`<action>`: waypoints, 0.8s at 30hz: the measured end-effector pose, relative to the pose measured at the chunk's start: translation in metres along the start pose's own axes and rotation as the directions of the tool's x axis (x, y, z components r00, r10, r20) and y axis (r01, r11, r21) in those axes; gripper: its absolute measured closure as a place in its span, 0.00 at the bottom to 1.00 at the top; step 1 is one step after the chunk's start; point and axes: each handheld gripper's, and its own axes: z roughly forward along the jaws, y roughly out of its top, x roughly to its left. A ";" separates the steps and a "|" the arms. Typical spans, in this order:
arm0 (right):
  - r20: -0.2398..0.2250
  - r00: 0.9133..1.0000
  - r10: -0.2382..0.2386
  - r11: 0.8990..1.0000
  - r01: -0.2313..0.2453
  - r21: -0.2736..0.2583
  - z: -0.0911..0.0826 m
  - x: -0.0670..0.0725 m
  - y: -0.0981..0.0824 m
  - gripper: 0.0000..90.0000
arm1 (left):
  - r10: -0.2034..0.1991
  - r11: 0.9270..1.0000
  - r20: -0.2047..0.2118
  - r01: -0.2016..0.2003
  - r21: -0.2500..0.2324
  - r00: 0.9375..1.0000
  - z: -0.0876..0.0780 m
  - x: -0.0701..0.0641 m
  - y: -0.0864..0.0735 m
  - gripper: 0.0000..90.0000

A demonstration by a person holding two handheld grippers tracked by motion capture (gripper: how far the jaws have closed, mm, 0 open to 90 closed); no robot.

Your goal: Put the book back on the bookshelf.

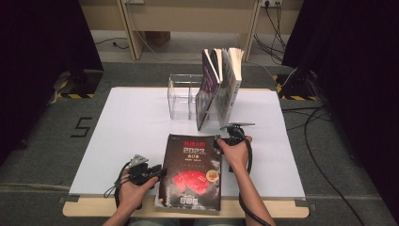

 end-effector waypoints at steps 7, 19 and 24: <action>0.026 0.999 -0.043 0.999 0.043 -0.001 -0.003 0.006 -0.003 0.86 | 0.002 1.000 -0.003 -0.002 0.000 1.000 0.000 0.000 0.000 0.73; 0.020 0.996 -0.087 0.990 0.088 -0.106 -0.021 0.025 -0.010 0.98 | 0.008 1.000 -0.006 -0.008 -0.001 1.000 -0.001 -0.001 0.000 0.73; -0.012 0.995 -0.099 0.984 0.096 -0.149 -0.031 0.032 -0.009 0.98 | -0.004 1.000 0.002 0.004 -0.004 1.000 -0.003 0.000 0.000 0.73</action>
